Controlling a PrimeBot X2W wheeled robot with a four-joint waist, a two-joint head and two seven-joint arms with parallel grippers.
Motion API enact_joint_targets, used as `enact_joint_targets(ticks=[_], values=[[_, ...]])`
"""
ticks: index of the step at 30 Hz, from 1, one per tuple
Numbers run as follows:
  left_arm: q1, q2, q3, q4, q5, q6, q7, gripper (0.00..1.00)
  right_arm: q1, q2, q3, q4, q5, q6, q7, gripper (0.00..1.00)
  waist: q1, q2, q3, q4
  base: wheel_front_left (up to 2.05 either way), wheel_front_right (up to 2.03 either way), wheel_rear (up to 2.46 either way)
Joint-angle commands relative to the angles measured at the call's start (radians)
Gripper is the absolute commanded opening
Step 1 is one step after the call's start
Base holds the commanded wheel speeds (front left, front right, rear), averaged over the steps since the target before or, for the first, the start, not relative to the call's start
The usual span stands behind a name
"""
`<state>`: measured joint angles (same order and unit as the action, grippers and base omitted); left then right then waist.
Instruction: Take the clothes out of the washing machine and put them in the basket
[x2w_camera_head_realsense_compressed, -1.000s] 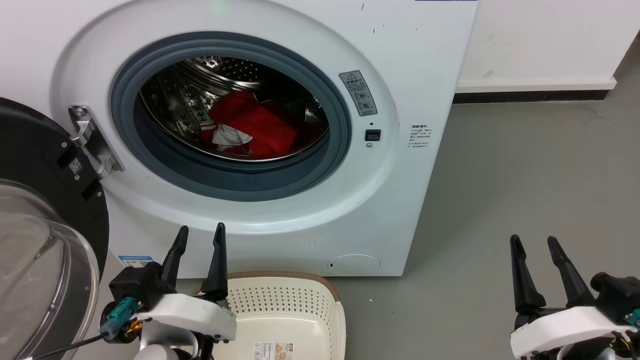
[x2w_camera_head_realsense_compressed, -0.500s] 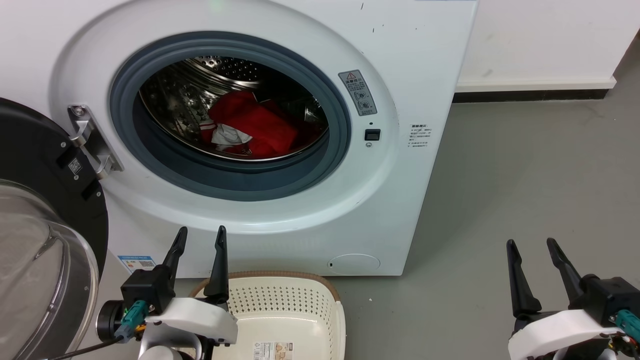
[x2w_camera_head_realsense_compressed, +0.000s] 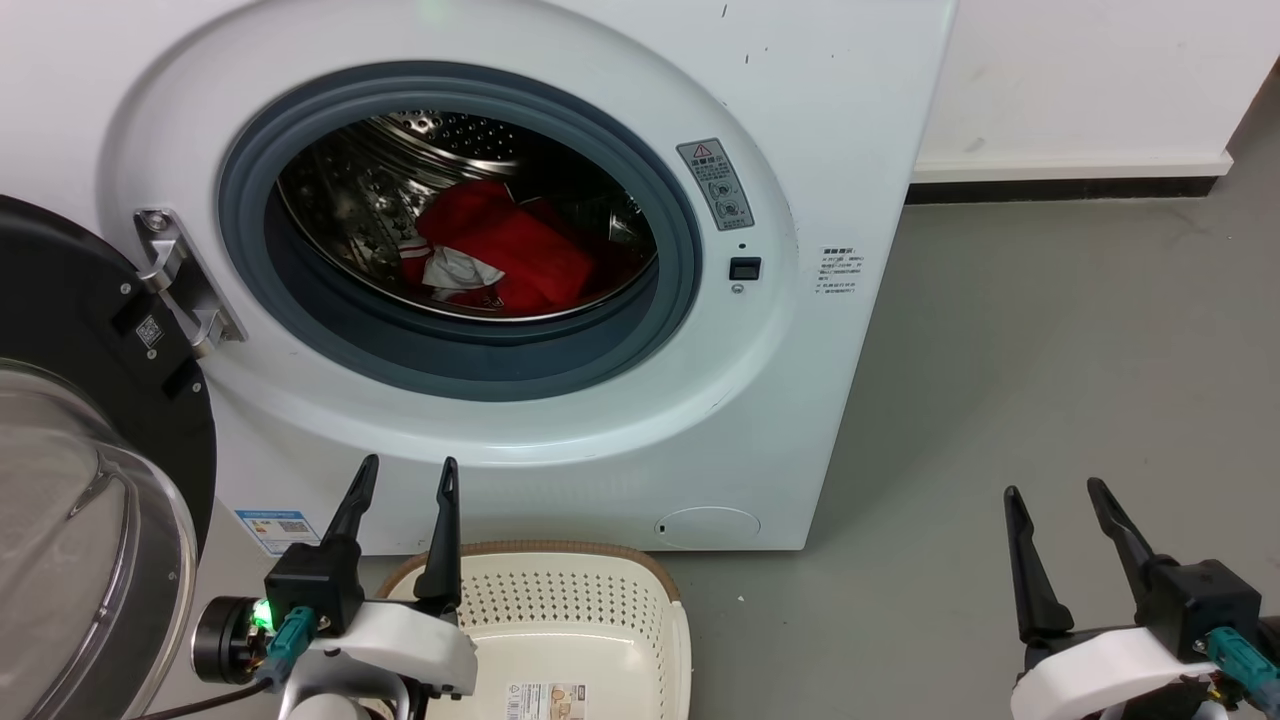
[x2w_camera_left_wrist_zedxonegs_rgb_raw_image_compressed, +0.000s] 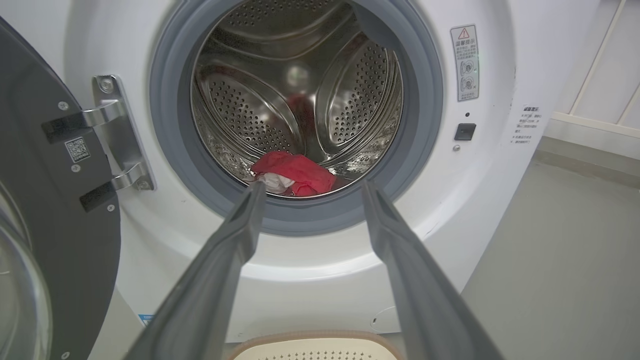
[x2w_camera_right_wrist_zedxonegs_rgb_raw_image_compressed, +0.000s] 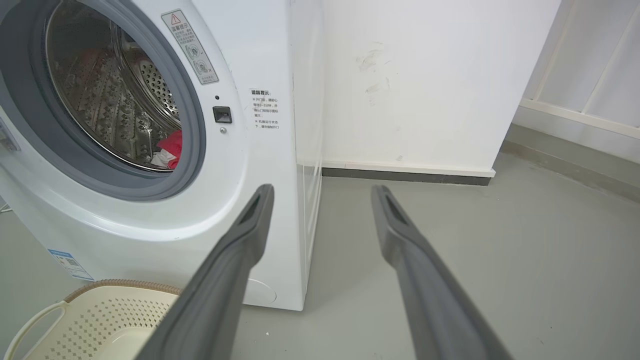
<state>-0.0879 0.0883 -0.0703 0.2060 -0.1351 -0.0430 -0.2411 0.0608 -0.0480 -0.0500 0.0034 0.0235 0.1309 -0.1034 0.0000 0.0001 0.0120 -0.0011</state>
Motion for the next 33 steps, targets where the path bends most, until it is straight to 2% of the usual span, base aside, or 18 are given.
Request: enact_joint_targets(ticks=[1,11,33], values=[[-0.014,0.0,0.002,0.002,0.022,0.004,-0.01,1.0,0.005,-0.004,0.003,-0.006,-0.021,0.0,-0.008,1.0,0.0,-0.0001,0.0,0.0,0.0,0.0,0.0],[-0.017,-0.007,0.009,0.017,0.081,0.004,-0.027,1.0,0.009,-0.004,0.001,-0.001,-0.064,0.0,-0.023,1.0,0.0,-0.0001,-0.001,0.0,0.0,0.0,0.0],[-0.015,-0.018,0.039,0.035,0.074,-0.002,-0.025,1.0,0.0,-0.003,-0.002,0.027,-0.011,0.0,-0.038,1.0,0.0,-0.0001,-0.002,-0.006,0.0,0.0,0.0]])
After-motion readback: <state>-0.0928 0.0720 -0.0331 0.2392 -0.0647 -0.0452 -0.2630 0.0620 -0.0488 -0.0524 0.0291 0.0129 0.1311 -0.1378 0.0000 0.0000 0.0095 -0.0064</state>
